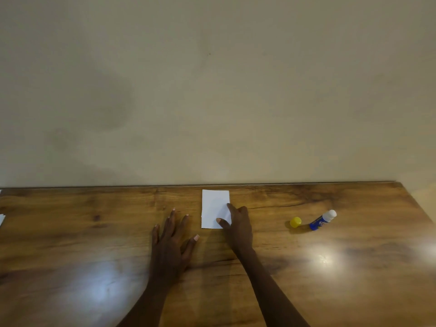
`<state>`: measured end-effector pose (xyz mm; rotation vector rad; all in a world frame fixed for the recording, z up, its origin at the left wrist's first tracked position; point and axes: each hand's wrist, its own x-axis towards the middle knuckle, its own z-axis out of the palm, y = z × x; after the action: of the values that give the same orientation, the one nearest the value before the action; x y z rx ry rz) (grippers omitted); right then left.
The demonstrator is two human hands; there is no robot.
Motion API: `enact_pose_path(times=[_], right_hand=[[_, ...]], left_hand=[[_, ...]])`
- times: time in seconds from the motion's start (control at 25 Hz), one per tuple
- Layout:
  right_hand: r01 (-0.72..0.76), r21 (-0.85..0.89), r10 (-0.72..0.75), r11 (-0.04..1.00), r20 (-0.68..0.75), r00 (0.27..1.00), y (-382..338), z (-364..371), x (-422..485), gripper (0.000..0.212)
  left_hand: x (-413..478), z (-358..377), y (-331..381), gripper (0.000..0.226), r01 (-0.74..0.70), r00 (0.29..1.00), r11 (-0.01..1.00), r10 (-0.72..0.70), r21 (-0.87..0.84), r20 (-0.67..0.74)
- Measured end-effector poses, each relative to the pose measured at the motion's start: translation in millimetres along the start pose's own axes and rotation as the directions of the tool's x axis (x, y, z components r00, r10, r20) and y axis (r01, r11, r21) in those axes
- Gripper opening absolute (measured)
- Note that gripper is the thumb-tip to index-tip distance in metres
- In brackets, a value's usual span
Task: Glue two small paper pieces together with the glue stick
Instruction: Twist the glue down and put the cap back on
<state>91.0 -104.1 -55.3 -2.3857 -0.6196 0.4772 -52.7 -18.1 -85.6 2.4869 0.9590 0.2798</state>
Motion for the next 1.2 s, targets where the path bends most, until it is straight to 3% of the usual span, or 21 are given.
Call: enact_pose_path(times=[0.08,0.12,0.2,0.28,0.36,0.4,0.56,0.68,0.76,0.88,1.04,1.2], right_hand=[[0.044,0.094,-0.037,0.995,-0.083,0.996,9,-10,-7,0.045],[0.055,0.168,-0.022,0.984,-0.197,0.98,17,-18,-13,0.042],[0.071,0.282,0.076,0.957,-0.479,0.875,42,-41,-26,0.034],[0.058,0.323,0.182,0.945,-0.663,0.726,72,-69,-34,0.032],[0.016,0.393,0.293,0.919,-0.71,0.64,95,-97,-34,0.042],[-0.003,0.44,0.341,0.898,-0.691,0.638,104,-109,-30,0.049],[-0.044,0.505,0.331,0.862,-0.494,0.804,124,-137,-13,0.061],[-0.067,0.466,0.263,0.882,-0.37,0.891,133,-143,-5,0.062],[-0.085,0.466,0.259,0.881,-0.323,0.91,138,-144,-5,0.063],[-0.113,0.444,0.262,0.889,-0.29,0.921,147,-147,-5,0.062],[-0.103,0.421,0.226,0.901,-0.254,0.94,158,-152,0,0.06],[-0.09,0.385,0.196,0.919,-0.244,0.95,165,-154,5,0.056]], left_hand=[[0,1,0,0.086,0.001,1.0,1.0,-0.001,-0.004,-0.001],[0,2,0,0.085,0.001,1.0,1.0,-0.001,-0.006,0.002],[1,2,0,0.089,-0.003,1.0,1.0,0.003,-0.002,0.015],[1,2,0,0.091,-0.007,1.0,1.0,0.006,0.011,0.026],[1,0,1,0.096,-0.017,0.999,1.0,0.016,0.011,0.034],[1,-1,2,0.098,-0.022,0.999,1.0,0.022,0.005,0.037],[-7,-2,15,0.096,-0.044,0.997,0.999,0.043,0.019,0.06],[10,7,70,0.09,-0.168,0.984,0.986,0.168,-0.002,0.053],[29,23,126,0.079,-0.214,0.969,0.968,0.227,-0.129,0.095],[50,53,200,0.071,-0.115,0.959,0.915,0.204,-0.386,0.196],[53,84,243,0.073,0.024,0.953,0.914,0.102,-0.404,0.287],[55,97,248,0.059,0.048,0.967,0.904,0.066,-0.424,0.248]])
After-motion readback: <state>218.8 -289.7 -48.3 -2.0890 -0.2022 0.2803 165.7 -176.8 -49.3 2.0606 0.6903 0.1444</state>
